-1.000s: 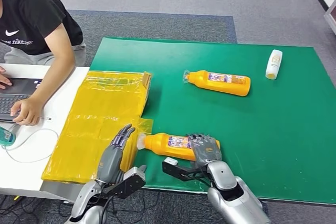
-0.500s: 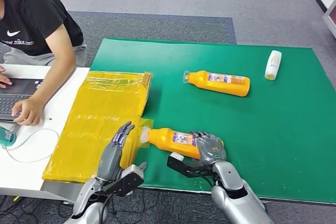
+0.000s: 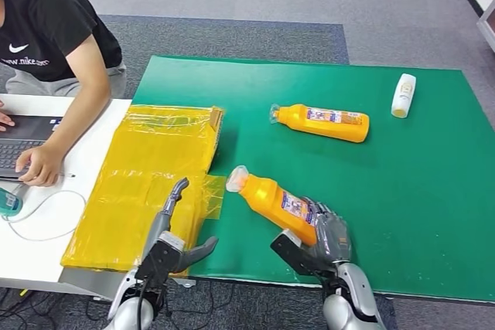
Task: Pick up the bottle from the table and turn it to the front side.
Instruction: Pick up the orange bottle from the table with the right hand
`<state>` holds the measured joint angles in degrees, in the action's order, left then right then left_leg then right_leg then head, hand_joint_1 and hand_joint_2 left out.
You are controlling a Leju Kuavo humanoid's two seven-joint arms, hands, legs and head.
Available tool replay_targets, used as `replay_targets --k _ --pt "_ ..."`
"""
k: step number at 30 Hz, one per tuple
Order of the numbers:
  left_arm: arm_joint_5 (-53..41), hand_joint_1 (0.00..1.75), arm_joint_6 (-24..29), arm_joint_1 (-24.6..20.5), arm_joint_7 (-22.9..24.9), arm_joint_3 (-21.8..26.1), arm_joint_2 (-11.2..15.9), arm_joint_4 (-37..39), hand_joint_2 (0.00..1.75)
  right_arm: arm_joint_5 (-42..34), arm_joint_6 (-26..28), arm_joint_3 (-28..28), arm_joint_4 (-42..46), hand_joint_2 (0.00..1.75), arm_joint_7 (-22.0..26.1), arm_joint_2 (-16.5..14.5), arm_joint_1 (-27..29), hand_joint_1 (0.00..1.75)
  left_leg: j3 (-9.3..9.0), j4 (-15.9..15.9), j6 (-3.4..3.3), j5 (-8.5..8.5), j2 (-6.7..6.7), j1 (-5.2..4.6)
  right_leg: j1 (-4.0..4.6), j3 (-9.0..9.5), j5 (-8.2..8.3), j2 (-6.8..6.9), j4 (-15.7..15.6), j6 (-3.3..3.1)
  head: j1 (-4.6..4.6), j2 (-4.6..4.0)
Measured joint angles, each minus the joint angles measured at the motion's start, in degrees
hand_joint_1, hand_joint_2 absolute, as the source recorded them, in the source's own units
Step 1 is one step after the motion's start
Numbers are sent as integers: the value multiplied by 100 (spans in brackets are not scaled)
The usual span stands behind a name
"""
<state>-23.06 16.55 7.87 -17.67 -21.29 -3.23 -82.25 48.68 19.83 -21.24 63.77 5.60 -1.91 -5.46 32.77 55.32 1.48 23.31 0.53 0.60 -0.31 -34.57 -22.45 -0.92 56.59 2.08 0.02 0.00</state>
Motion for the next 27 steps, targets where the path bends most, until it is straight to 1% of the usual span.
replay_targets --k 6,9,16,22,27 --pt "1889 0 -744 151 -80 169 -136 -228 175 -867 138 113 102 175 512 -95 209 175 -2 0 3 8 -2 0 1 0 -7 -3 0 -6 -1 0" --pt "2432 0 -954 151 -128 228 -174 -233 175 -1008 154 93 108 175 616 -120 234 175 -3 0 3 8 -2 1 2 -1 -7 -3 0 -7 0 0" --pt "2779 0 -1046 28 -232 229 -184 -199 175 -1379 224 -85 99 175 803 -128 220 175 -3 0 3 8 -2 1 2 -2 -7 -3 1 -7 0 0" --pt "2807 0 -1118 -135 -266 125 -184 -137 175 -1459 166 -351 83 175 805 -129 196 175 -2 0 3 8 -2 1 2 -3 -7 -3 1 -7 0 0" --pt "2984 0 -1216 -315 -164 82 -194 4 175 -1736 -9 -510 41 175 997 -127 140 175 -2 0 3 8 -3 1 2 -4 -7 -4 1 -7 -1 0"
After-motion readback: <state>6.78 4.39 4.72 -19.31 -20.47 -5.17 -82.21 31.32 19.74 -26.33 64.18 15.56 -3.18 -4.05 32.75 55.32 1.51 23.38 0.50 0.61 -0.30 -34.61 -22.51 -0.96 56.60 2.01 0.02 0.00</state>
